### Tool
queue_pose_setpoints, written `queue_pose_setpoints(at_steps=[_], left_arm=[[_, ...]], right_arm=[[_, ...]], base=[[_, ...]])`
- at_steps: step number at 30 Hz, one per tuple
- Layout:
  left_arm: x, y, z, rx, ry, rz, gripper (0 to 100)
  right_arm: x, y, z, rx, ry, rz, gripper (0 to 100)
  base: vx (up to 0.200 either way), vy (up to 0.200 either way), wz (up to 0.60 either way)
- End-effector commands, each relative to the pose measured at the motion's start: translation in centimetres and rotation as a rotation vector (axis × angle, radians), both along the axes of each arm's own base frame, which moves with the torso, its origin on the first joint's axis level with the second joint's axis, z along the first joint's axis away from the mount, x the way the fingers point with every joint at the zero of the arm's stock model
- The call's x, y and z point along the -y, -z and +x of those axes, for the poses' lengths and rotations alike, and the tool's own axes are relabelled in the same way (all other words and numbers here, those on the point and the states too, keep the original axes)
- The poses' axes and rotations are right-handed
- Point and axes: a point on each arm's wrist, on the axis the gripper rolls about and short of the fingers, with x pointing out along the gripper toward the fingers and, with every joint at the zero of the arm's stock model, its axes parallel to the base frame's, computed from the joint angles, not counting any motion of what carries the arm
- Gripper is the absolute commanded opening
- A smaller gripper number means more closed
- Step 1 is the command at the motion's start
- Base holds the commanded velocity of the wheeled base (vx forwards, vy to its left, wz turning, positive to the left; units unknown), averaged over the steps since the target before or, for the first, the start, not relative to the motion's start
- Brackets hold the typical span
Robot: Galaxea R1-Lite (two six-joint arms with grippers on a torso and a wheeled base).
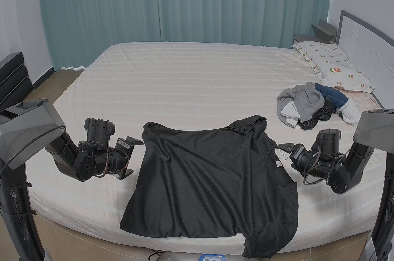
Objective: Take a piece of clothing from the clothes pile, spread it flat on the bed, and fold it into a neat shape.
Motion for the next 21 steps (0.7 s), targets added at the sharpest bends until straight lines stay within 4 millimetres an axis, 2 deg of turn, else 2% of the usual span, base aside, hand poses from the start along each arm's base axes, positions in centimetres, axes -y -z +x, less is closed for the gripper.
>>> queue_pose_setpoints(at_steps=[1, 2, 6, 10, 14, 21], left_arm=[[0.0, 0.0, -3.0, -0.050, 0.018, 0.007, 100], [-0.1, 0.1, -3.5, -0.062, 0.017, 0.006, 100], [0.0, 0.2, -4.7, -0.082, 0.063, 0.001, 100], [0.1, -0.1, -5.3, -0.091, 0.101, -0.009, 100], [0.0, 0.1, -6.0, -0.103, 0.109, -0.006, 100], [0.1, 0.6, -7.0, -0.113, 0.161, 0.046, 100]], right_arm=[[1.1, 0.4, -5.7, -0.062, -0.022, 0.147, 100], [1.1, 1.3, -6.0, -0.065, -0.040, 0.148, 100], [0.9, 2.7, -7.3, -0.082, -0.082, 0.165, 100], [0.6, 2.6, -8.4, -0.112, -0.127, 0.182, 100], [1.0, 2.7, -8.3, -0.116, -0.123, 0.191, 100], [0.9, 2.8, -8.4, -0.126, -0.147, 0.199, 100]], base=[[0.000, 0.000, 0.00], [0.000, 0.000, 0.00], [0.000, 0.000, 0.00], [0.000, 0.000, 0.00], [0.000, 0.000, 0.00], [-0.200, 0.000, 0.00]])
